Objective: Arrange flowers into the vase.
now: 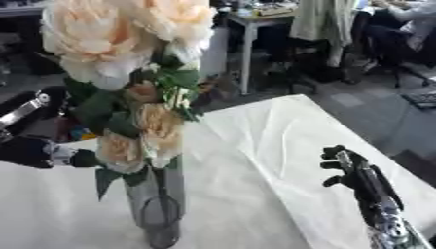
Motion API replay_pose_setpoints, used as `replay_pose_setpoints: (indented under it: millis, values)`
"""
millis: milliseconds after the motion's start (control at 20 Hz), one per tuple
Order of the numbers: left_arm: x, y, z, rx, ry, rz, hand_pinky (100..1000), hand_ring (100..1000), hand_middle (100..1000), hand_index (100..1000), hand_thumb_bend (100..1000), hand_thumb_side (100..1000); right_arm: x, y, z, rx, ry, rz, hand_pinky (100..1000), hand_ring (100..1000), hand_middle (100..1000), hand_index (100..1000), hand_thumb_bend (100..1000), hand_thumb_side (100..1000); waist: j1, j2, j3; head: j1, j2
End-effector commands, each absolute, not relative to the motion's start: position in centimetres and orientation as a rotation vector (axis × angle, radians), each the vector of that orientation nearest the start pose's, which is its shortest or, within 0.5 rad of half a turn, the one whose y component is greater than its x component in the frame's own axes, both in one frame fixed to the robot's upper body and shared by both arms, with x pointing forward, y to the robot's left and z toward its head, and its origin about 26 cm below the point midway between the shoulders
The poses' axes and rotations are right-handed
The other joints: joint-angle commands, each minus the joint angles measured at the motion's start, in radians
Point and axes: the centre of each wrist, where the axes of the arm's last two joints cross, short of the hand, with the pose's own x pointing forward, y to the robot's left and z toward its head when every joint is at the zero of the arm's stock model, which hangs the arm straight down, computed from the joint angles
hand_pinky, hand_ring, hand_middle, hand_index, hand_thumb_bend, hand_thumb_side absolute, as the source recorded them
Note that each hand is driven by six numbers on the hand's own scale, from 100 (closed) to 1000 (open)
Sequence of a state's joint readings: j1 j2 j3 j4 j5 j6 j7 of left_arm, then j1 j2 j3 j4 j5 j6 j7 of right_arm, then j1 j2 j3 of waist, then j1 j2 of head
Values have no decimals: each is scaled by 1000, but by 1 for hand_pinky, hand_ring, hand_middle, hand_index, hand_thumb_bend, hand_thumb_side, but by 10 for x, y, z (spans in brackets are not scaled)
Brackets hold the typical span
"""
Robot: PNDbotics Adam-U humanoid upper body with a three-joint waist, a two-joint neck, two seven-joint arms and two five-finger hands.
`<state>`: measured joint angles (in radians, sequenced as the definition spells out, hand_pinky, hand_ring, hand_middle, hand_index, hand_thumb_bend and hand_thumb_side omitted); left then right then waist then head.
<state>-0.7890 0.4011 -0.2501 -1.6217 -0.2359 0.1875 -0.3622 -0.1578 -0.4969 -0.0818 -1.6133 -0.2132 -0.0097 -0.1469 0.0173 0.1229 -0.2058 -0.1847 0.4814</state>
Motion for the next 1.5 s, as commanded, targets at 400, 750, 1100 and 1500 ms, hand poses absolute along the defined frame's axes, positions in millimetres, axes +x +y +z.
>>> replay_pose_setpoints:
  millis: [400, 750, 1100, 1500]
  values:
    - [355, 226, 259, 189, -2175, -804, 718, 840, 815, 836, 1000, 731, 311, -375, 108, -389, -1827, 65, 480, 704, 691, 764, 100, 838, -15, -17, 40, -7, 12]
    - [339, 251, 236, 188, -2220, -654, 714, 837, 814, 840, 1000, 771, 310, -376, 106, -396, -1823, 53, 480, 702, 690, 764, 100, 837, -20, -20, 72, -3, 27]
    - [331, 262, 214, 152, -2218, -579, 724, 849, 823, 848, 1000, 777, 309, -377, 105, -401, -1825, 48, 480, 701, 690, 763, 100, 837, -21, -26, 106, -2, 41]
    - [327, 269, 196, 146, -2206, -494, 720, 843, 818, 848, 1000, 789, 308, -378, 105, -405, -1826, 41, 479, 701, 690, 763, 100, 838, -16, -32, 121, 10, 50]
